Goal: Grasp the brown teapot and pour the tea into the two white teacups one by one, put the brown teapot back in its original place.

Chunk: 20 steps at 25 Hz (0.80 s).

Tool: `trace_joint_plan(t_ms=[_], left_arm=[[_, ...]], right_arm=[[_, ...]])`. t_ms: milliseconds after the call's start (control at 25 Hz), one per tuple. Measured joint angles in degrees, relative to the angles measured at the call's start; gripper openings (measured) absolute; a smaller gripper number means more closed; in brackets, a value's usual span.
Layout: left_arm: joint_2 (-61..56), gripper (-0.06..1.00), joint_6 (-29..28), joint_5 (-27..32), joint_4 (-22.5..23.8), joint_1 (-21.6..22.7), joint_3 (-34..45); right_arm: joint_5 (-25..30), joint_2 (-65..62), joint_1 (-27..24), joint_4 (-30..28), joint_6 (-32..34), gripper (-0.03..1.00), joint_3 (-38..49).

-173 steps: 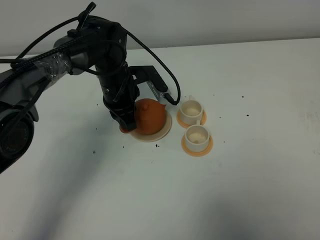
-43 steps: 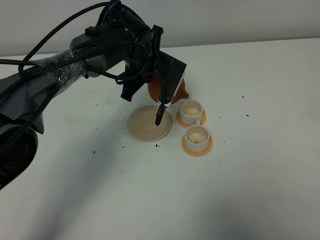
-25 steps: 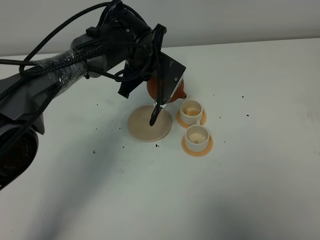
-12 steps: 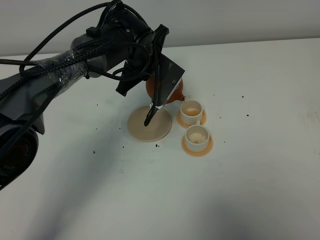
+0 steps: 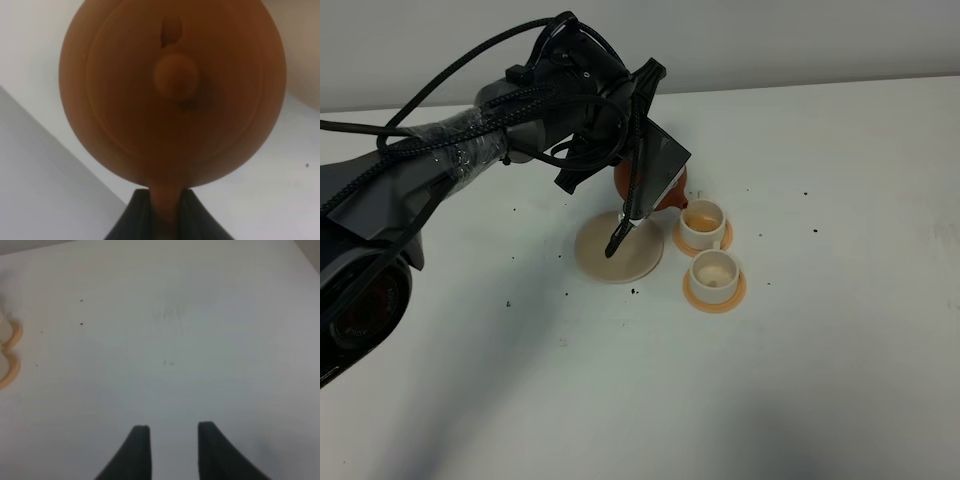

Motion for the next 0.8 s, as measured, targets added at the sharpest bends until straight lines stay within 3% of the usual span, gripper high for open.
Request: trace_joint_plan(t_ms=[800], left_arm=[[0.18,0.12,0.10,-1.79,2.27,-0.67,0.00]], right_arm=[[0.00,0.00,0.00,0.00,0.00,0.24,0.00]])
